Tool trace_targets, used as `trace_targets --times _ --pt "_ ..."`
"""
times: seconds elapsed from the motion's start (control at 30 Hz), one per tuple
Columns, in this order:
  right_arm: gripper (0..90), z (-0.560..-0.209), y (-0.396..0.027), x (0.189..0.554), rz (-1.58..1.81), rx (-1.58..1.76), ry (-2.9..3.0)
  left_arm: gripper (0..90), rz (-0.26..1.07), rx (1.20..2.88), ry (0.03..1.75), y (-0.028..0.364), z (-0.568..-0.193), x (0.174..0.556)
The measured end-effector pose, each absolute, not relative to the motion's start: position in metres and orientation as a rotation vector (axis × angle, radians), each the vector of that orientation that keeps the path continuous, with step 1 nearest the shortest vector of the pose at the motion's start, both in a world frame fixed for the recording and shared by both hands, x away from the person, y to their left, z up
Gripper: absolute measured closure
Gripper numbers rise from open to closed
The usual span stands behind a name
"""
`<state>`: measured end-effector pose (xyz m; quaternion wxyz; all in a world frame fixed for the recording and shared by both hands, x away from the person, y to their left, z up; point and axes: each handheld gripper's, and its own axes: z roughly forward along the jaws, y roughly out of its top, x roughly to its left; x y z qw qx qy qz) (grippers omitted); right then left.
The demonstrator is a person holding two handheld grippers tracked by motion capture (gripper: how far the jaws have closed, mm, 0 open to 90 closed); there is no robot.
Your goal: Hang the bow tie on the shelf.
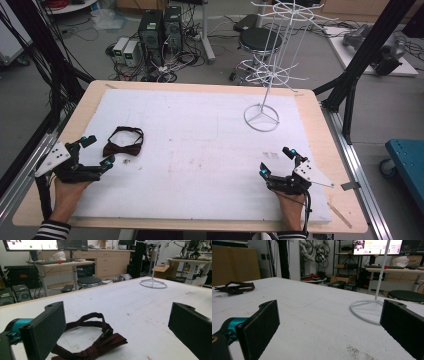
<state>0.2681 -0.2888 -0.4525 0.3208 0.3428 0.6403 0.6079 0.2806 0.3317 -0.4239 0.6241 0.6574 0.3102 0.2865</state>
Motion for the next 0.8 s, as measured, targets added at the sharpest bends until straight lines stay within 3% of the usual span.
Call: trace_targets --times 0.33,0.8 --pt "1.9 -0.452 -0.288 0.268 1.594 0.898 1.683 1.7 0.591 1.631 0.695 0.341 -0.400 0.298" --pt "1.9 -0.452 -0.288 0.268 1.594 0.895 1.685 1.7 0.526 1.930 0.650 0.342 -0.386 0.321"
